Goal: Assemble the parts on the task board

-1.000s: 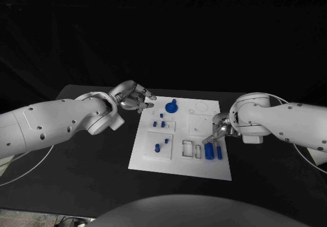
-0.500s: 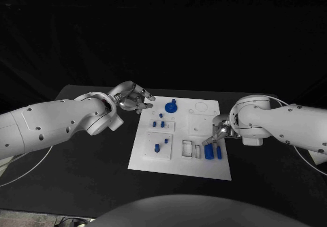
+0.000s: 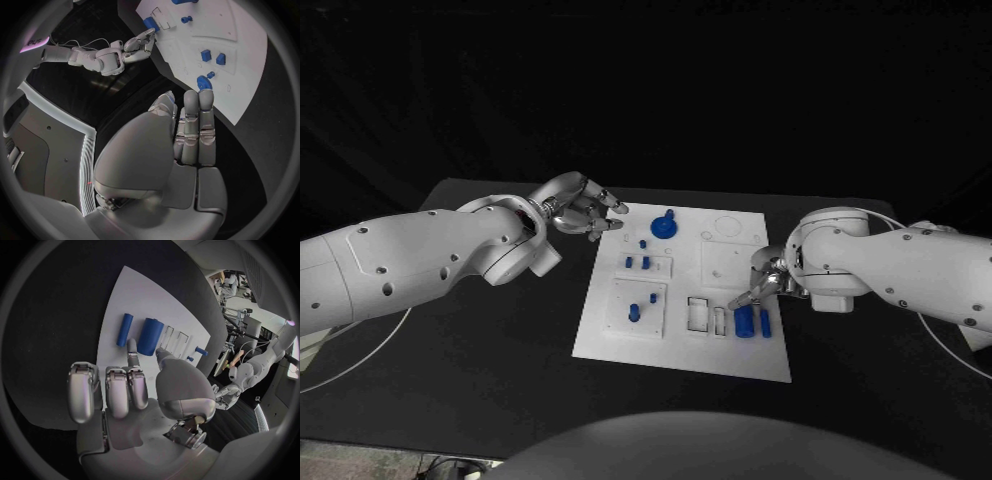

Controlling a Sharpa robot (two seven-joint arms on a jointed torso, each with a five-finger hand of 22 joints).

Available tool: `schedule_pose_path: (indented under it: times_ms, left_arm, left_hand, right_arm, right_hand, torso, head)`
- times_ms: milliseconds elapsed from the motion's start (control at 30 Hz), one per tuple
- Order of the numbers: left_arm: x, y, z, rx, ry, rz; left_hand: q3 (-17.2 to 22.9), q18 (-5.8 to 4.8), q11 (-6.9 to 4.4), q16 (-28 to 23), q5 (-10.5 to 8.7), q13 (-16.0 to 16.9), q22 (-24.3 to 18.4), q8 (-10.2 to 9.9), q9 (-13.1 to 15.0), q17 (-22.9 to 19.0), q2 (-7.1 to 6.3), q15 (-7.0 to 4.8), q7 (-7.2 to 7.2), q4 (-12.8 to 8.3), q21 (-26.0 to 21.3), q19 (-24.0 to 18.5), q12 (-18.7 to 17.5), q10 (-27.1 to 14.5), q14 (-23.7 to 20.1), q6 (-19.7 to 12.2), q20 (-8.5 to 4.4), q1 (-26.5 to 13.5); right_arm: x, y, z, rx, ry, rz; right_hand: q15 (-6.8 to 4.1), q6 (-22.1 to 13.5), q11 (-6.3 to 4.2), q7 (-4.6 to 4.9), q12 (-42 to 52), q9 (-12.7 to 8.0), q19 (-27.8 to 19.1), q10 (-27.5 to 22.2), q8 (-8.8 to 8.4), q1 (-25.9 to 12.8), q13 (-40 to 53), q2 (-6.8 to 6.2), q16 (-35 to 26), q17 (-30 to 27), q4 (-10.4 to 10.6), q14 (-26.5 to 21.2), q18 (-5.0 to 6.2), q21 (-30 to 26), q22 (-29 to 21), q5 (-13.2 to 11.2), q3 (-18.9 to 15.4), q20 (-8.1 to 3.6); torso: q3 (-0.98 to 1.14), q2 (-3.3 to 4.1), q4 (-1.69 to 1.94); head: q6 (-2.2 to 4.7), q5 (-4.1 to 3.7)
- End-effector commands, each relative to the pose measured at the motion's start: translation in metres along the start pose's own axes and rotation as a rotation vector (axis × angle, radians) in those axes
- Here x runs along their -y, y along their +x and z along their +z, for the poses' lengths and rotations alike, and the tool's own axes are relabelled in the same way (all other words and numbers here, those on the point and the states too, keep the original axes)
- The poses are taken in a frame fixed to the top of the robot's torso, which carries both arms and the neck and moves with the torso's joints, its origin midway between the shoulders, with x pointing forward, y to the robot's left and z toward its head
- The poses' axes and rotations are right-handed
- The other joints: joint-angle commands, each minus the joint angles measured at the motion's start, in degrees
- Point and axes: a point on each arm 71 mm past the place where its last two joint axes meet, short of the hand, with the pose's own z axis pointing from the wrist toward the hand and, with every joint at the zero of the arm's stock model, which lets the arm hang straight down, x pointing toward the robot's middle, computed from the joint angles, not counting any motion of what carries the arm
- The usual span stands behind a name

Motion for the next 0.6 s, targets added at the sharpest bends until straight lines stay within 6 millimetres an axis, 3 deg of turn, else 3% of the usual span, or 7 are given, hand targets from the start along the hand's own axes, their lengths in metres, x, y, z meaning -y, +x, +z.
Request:
schedule_pose_path:
  times_ms: [33, 400, 600]
  left_arm:
    - [0.0008, 0.0019, 0.0001, -0.017, -0.004, -0.007]
    - [0.0, 0.002, -0.0001, -0.023, -0.01, -0.007]
    - [-0.0003, 0.0019, -0.0003, -0.024, -0.012, -0.007]
  left_hand:
    - [0.1, -0.09, 0.01, 0.3, -0.25, 0.0, 0.3, 0.1, 0.0, 0.0, 0.28, 0.31, 0.39, 0.2, -0.3, -0.1, 0.3, 0.6, -0.1, 0.1, 0.27, -0.4]
    - [0.2, -0.1, 0.02, 0.4, -0.22, 0.0, 0.3, 0.2, 0.0, -0.1, 0.3, 0.36, 0.4, 0.1, -0.4, -0.1, 0.4, 0.6, -0.2, 0.1, 0.3, -0.4]
    - [0.2, -0.1, 0.02, 0.4, -0.22, 0.0, 0.3, 0.2, 0.0, -0.1, 0.3, 0.36, 0.4, 0.1, -0.4, -0.1, 0.4, 0.6, -0.2, 0.1, 0.3, -0.4]
  right_arm:
    - [0.0011, 0.0016, 0.0022, -0.008, 0.009, -0.004]
    - [-0.0013, 0.0063, 0.0089, -0.016, 0.012, -0.002]
    - [-0.0017, 0.0076, 0.0117, -0.017, 0.012, 0.01]
  right_hand:
    - [-0.32, -0.1, -0.06, -0.1, 0.2, -0.1, 1.6, 6.1, -0.46, 0.5, 15.1, 0.33, 0.2, 15.1, -0.6, 6.0, -0.95, -0.3, 12.3, 0.6, 0.2, -0.24]
    - [-0.49, 0.5, -0.23, -0.31, 0.2, 0.0, 1.3, 6.1, -0.54, 1.2, 15.1, 0.17, 0.2, 15.1, -2.0, 6.0, -0.79, -0.9, 12.0, 2.6, 0.8, -0.36]
    - [-1.09, 1.8, -0.85, -0.99, 0.2, 1.4, 1.1, 6.1, 0.18, 2.1, 15.1, -0.05, 0.2, 15.1, -3.6, 6.0, -0.64, -1.6, 11.8, 7.1, 1.9, -0.85]
  torso:
    - [-0.04, -0.02, -0.01]
    - [-0.03, -0.02, 0.03]
    - [-0.02, -0.01, 0.02]
  head:
    - [0.0, 0.03]
    - [0.0, 0.06]
    - [0.0, 0.22]
